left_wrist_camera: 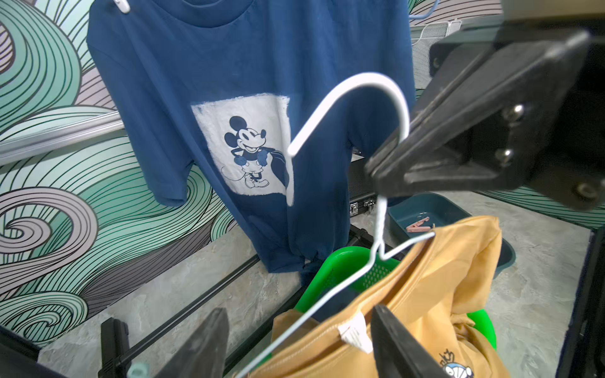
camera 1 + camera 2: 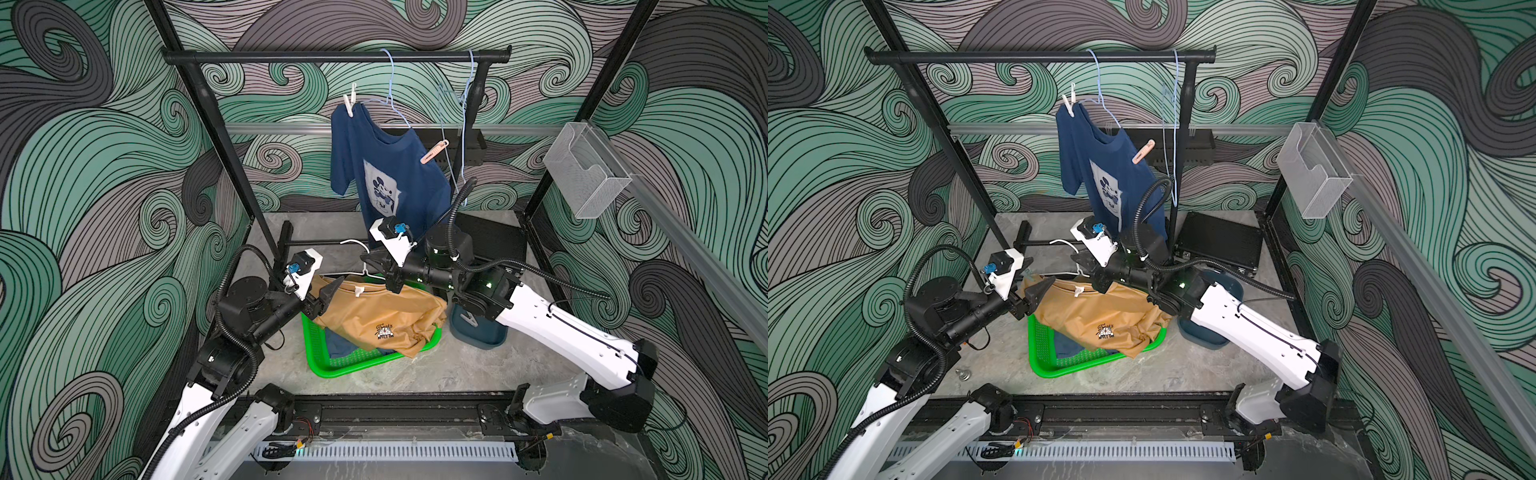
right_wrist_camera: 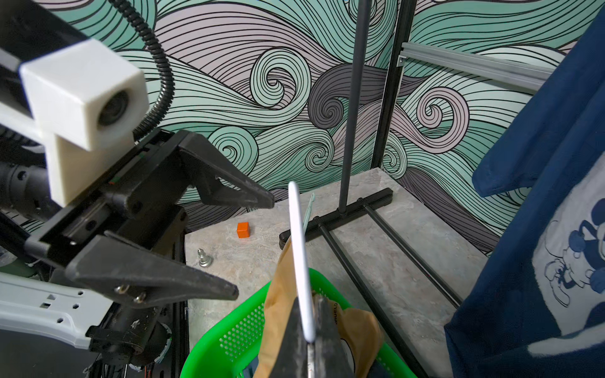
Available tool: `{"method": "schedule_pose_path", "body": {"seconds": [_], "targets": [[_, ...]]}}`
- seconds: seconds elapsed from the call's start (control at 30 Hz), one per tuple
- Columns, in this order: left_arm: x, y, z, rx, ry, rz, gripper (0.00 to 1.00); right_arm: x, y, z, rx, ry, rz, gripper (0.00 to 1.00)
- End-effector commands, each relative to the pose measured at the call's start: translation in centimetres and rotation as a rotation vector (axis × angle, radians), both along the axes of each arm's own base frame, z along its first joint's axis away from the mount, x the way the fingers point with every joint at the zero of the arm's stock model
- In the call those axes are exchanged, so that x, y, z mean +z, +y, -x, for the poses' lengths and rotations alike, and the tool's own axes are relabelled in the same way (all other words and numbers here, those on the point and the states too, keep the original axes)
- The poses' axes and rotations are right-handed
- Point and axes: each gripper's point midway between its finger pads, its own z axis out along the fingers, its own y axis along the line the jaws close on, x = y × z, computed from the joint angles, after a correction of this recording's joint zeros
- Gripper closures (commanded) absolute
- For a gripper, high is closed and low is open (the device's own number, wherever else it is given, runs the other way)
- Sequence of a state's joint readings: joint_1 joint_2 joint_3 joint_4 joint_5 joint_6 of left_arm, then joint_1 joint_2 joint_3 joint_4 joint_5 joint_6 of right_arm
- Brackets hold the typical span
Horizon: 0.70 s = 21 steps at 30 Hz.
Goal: Remove the clothespins securing t-shirts to the hanger
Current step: Adjust the hanger.
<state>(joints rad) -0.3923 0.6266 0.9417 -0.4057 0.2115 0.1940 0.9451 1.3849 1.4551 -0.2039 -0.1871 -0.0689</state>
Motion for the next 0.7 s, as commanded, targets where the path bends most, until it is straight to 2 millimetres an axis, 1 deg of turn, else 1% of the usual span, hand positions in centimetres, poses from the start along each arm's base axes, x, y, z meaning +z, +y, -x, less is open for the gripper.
{"method": "schedule_pose_path", "body": {"seconds": [0.0, 0.1, 0.23, 0.33, 0.4, 0.5, 0.67], "targets": [[-0.6, 0.5, -0.1, 0.023, -0.002, -0.018, 0.3, 1.5, -2.1, 0.2, -0.015, -0.039, -0.027, 1.0], [-0.3, 0.0, 0.0, -0.018, -0.026, -0.019, 0.3, 1.5, -4.1, 0.6, -0.028, -0.048, -0.035, 1.0], [0.5, -0.7, 0.3, -0.068, -0.048, -0.03, 0.29, 1.7, -7.4, 1.1, -0.059, -0.083, -0.048, 1.0], [0.7, -1.1, 0.2, -0.093, -0.061, -0.037, 0.29, 2.1, -10.0, 1.1, -0.091, -0.096, -0.065, 1.0], [0.7, -1.5, 0.2, -0.117, -0.066, -0.039, 0.29, 2.3, -11.3, 1.4, -0.099, -0.104, -0.074, 1.0], [0.7, -2.2, 0.0, -0.164, -0.079, -0.038, 0.29, 2.5, -12.6, 2.1, -0.097, -0.116, -0.087, 1.0], [1.0, -3.7, -0.7, -0.243, -0.112, -0.022, 0.29, 2.3, -13.9, 2.6, -0.1, -0.129, -0.084, 1.0]]}}
